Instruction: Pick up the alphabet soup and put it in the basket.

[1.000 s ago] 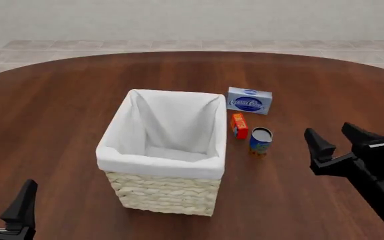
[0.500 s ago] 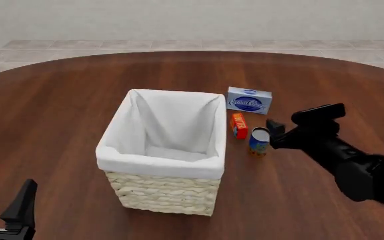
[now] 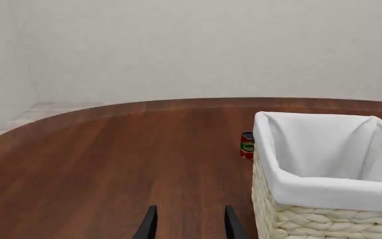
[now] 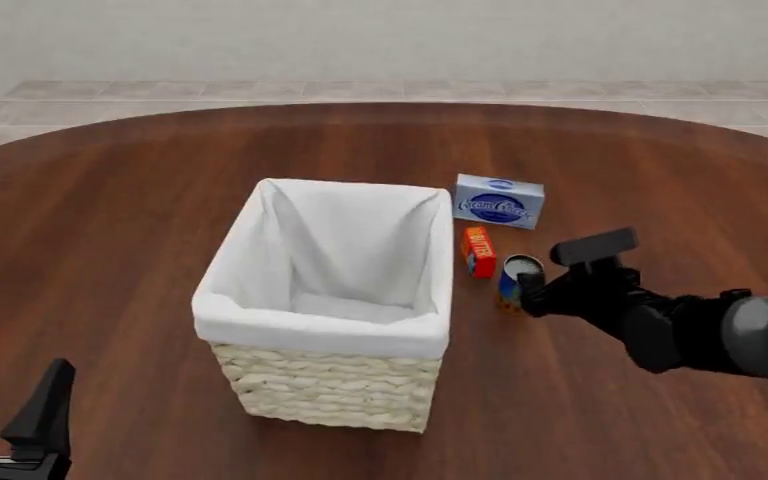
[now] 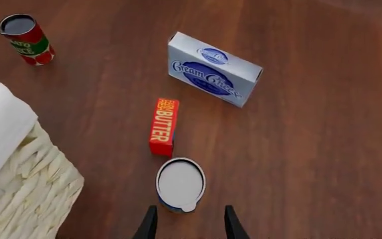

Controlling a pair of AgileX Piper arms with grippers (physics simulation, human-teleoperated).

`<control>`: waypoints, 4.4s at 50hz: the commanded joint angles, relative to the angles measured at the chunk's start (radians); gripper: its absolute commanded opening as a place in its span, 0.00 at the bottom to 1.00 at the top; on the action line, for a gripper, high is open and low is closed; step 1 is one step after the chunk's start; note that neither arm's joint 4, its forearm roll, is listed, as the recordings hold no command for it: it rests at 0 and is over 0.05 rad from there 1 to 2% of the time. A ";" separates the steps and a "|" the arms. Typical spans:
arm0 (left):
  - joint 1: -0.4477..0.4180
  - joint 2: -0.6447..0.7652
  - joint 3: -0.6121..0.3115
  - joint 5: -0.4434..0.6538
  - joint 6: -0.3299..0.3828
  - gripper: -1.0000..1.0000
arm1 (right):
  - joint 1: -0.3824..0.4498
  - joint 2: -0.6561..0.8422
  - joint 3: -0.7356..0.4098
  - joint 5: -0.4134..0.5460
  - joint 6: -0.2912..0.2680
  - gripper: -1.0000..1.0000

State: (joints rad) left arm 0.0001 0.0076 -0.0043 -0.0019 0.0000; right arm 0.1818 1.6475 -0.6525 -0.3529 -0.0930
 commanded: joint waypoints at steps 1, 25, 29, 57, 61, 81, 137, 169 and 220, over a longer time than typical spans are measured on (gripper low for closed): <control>0.000 0.000 0.000 0.000 0.000 1.00 | -0.002 0.070 -0.029 0.004 0.008 1.00; 0.000 0.000 0.000 0.000 0.000 1.00 | 0.032 0.116 -0.076 0.009 0.024 1.00; 0.000 0.000 0.000 0.000 0.000 1.00 | 0.040 0.127 -0.087 0.010 0.026 1.00; 0.000 0.000 0.000 0.000 0.000 1.00 | 0.023 0.207 -0.150 0.019 0.016 1.00; 0.000 0.000 0.000 0.000 0.000 1.00 | 0.021 0.220 -0.160 0.025 0.015 1.00; 0.000 0.000 0.000 0.000 0.000 1.00 | 0.035 0.257 -0.165 0.025 0.023 0.00; 0.000 0.000 0.000 0.000 0.000 1.00 | 0.047 -0.158 -0.125 0.206 -0.090 0.00; 0.000 0.000 0.000 0.000 0.000 1.00 | 0.117 -0.422 -0.209 0.417 -0.198 0.00; 0.000 0.000 0.000 0.000 0.000 1.00 | 0.429 -0.237 -0.546 0.479 -0.220 0.00</control>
State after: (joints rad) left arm 0.0001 0.0076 -0.0043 -0.0019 0.0000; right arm 0.5297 1.3679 -1.1281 0.1278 -0.3514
